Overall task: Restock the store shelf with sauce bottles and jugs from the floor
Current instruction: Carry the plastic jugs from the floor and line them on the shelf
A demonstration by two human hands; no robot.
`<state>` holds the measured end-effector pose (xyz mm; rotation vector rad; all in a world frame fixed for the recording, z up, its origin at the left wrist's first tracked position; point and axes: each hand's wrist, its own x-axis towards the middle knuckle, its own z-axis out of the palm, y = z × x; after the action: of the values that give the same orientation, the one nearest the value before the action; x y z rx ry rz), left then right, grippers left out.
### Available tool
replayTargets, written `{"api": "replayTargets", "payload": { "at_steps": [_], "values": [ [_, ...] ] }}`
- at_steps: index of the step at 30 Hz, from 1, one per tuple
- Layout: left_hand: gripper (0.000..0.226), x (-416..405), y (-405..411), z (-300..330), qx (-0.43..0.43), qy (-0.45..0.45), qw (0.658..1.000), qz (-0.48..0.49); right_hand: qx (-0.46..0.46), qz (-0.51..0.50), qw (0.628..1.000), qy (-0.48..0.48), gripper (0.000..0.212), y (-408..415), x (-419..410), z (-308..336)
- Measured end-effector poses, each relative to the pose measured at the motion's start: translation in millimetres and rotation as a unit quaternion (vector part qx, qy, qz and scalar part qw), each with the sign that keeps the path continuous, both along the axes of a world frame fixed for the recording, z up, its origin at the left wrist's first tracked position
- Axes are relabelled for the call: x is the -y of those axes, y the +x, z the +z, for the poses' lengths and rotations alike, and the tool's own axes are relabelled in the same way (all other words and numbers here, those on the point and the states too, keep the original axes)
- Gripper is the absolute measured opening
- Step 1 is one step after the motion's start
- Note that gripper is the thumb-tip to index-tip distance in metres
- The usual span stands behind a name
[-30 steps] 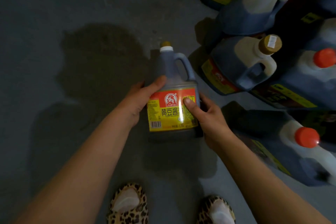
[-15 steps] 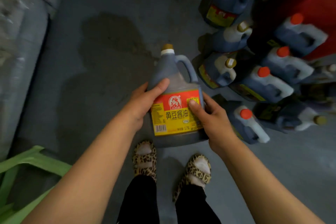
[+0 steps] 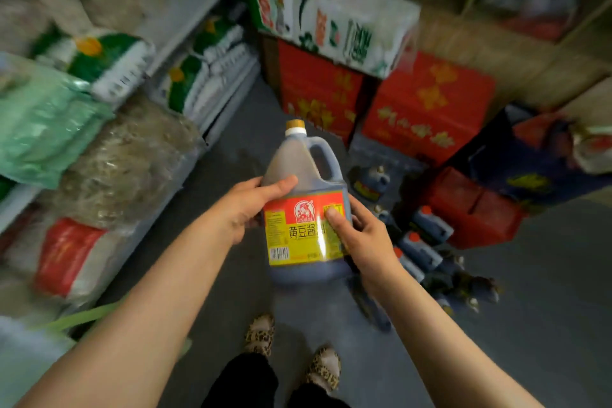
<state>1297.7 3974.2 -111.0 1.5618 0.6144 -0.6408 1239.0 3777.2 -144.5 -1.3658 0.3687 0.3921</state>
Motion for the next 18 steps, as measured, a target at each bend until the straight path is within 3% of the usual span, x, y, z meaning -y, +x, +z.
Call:
{"api": "replayTargets", "payload": {
  "at_steps": [3, 8, 13, 18],
  "values": [
    [0.029, -21.0, 16.0, 76.3, 0.055, -0.007, 0.998, 0.028, 0.053, 0.020, 0.998, 0.004, 0.033, 29.3, -17.7, 73.6],
    [0.060, -75.7, 57.5, 173.3, 0.134, -0.002, 0.988, 0.075, 0.122, 0.073, 0.990, 0.007, 0.043, 95.5, -67.8, 162.4],
    [0.058, -151.4, 114.5, 243.2, 0.181, 0.000, 0.976, 0.123, 0.176, 0.123, 0.976, 0.033, 0.048, 175.7, -142.1, 224.0],
    [0.081, -238.4, 168.3, 295.9, 0.239, 0.031, 0.956, 0.166, 0.222, 0.150, 0.962, 0.057, 0.052, 257.7, -234.3, 264.9]
  ]
}}
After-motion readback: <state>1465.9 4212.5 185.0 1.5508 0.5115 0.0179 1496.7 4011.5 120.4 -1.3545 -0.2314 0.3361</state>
